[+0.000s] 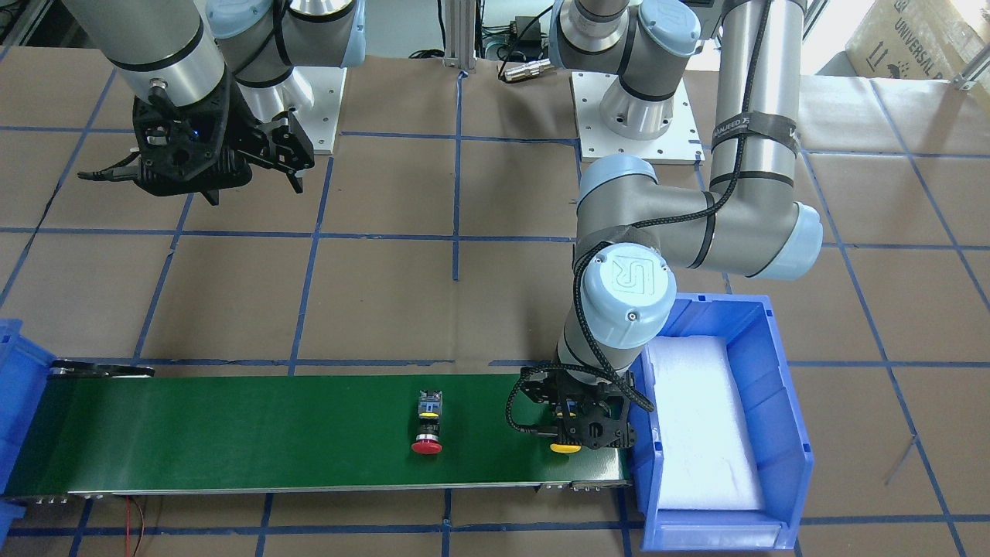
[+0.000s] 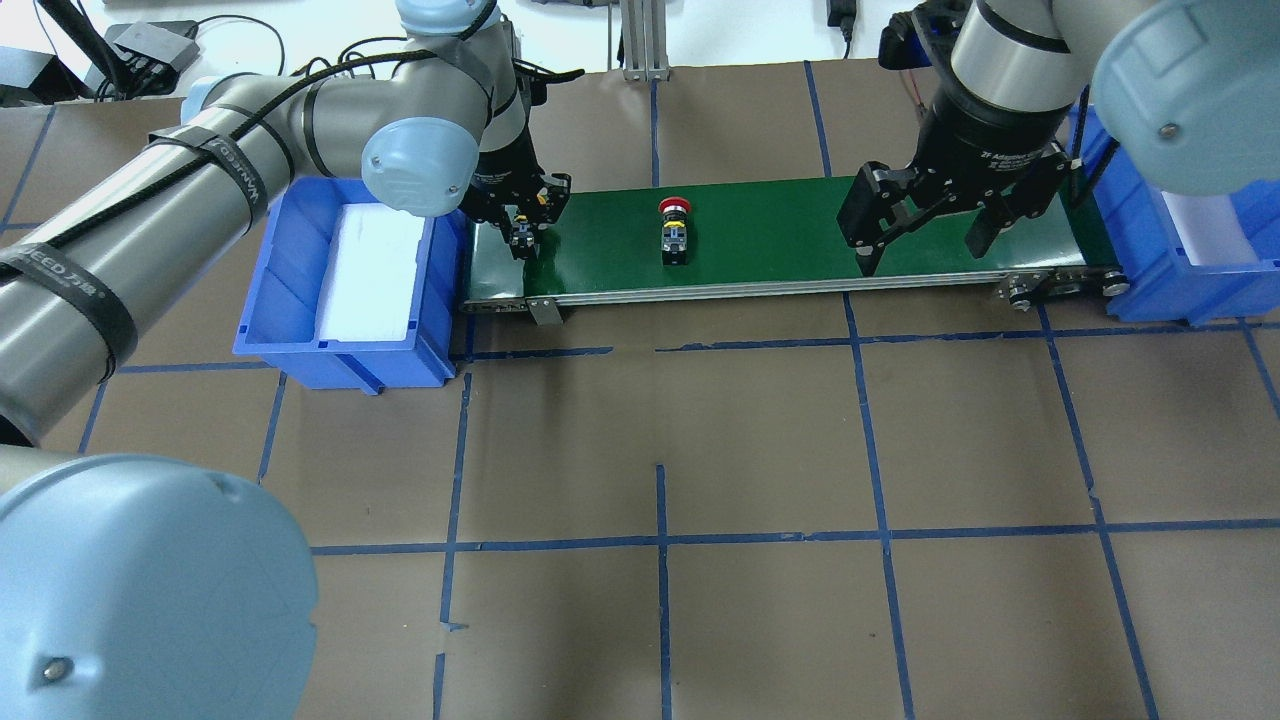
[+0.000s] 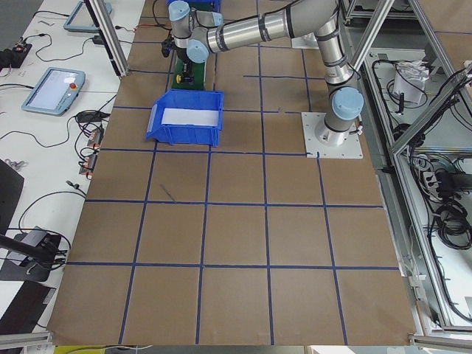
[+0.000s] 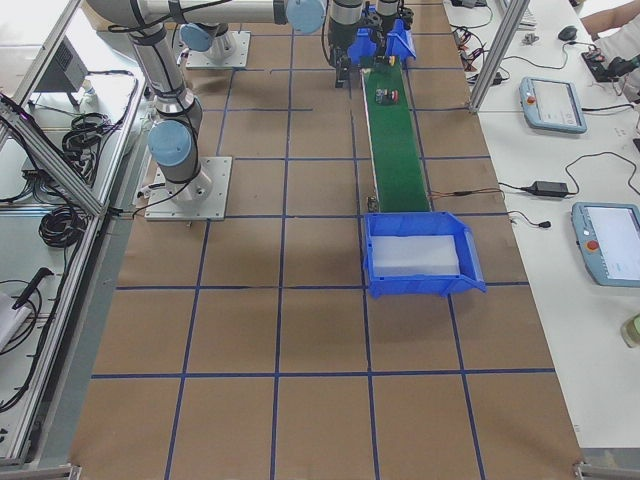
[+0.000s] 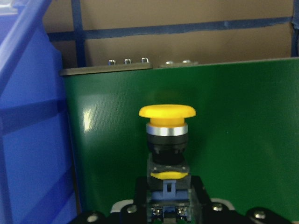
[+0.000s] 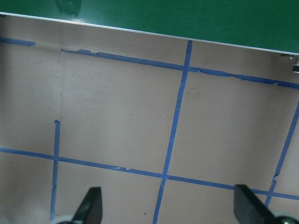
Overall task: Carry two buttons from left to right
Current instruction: 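Carry the yellow button onto the conveyor and release it, then withdraw the left gripper beside its bin while the conveyor carries the buttons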
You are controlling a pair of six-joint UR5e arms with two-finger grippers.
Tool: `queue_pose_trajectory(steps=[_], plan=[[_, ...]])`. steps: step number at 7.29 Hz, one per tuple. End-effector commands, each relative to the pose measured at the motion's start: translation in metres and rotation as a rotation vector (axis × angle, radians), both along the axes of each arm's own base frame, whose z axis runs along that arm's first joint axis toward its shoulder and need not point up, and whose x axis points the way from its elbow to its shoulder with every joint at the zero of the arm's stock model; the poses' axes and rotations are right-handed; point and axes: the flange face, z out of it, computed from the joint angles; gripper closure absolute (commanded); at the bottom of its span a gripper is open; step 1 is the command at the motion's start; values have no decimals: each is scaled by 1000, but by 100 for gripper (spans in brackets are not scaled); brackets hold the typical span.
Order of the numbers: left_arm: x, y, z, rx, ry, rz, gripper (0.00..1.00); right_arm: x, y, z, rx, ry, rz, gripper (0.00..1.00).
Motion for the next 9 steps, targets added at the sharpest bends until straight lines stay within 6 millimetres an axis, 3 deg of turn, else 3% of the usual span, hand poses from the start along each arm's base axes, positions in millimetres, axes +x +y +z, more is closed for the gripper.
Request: queue_pose_trajectory(steps=[1, 2, 3, 5, 6, 7, 9], plan=[[-5, 9, 8, 2, -5, -10, 0, 0, 0, 0, -1, 0, 0, 0], [-5, 18, 41, -27, 6, -12, 0, 0, 0, 0, 0, 0, 0, 0], [9, 35, 91, -46, 6, -3, 0, 0, 0, 0, -1, 0, 0, 0], [16, 101, 165, 17, -10, -13, 0, 0, -1, 1, -7, -1, -3, 0], [22, 117, 177, 13, -12, -50, 0, 0, -2, 4, -13, -2, -3, 0], [36, 127, 159, 54, -40, -60, 0, 0, -3, 6, -18, -1, -9, 0], [44, 147, 162, 43, -18, -49, 0, 2, -2, 7, -15, -7, -5, 0]])
